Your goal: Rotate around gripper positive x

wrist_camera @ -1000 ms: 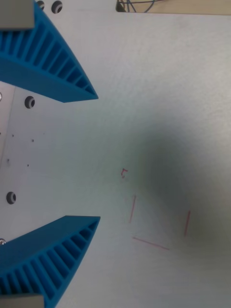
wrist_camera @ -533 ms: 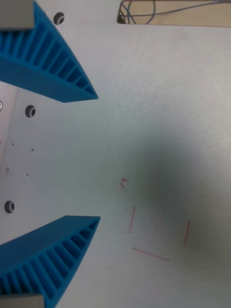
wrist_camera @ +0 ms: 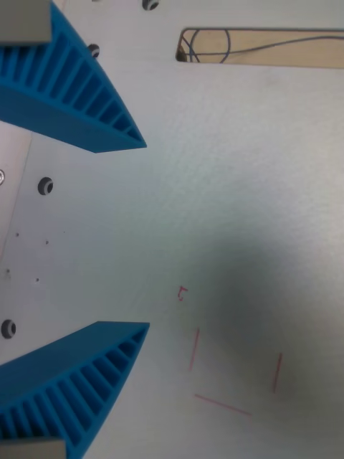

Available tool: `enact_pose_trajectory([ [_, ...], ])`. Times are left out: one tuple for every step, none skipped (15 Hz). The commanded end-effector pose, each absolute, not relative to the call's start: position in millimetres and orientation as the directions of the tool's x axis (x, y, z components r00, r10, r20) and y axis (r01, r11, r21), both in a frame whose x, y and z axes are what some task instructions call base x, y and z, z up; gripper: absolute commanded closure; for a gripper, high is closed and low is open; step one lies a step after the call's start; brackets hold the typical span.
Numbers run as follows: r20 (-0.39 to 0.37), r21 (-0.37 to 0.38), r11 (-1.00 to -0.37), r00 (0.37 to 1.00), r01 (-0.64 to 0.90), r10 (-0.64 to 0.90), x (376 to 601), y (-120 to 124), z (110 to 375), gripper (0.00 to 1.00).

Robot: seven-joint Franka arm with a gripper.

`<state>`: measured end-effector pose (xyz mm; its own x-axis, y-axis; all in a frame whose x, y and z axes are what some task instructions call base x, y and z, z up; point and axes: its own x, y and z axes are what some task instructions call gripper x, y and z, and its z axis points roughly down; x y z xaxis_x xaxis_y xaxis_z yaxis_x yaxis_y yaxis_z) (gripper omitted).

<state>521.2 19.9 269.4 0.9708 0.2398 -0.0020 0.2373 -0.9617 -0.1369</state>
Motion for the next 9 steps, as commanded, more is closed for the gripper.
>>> enact_pose_trajectory([
  [-0.014, -0.364, -0.900, 0.964, 0.241, 0.264, 524.9, 14.7, 273.0, 0.00],
  [-0.014, -0.375, -0.896, 0.964, 0.240, 0.264, 524.9, 14.7, 273.0, 0.00],
  [-0.014, -0.386, -0.891, 0.964, 0.238, 0.264, 524.9, 14.7, 273.0, 0.00],
  [-0.014, -0.397, -0.887, 0.964, 0.237, 0.264, 524.9, 14.7, 273.0, 0.00],
  [-0.014, -0.407, -0.882, 0.964, 0.236, 0.264, 524.9, 14.7, 273.0, 0.00],
  [-0.014, -0.418, -0.878, 0.964, 0.234, 0.264, 524.9, 14.7, 273.0, 0.00],
  [-0.014, -0.428, -0.873, 0.964, 0.233, 0.264, 524.9, 14.7, 273.0, 0.00],
  [-0.014, -0.439, -0.868, 0.964, 0.231, 0.264, 524.9, 14.7, 273.0, 0.00],
  [-0.014, -0.449, -0.863, 0.964, 0.230, 0.264, 524.9, 14.7, 273.0, 0.00],
])
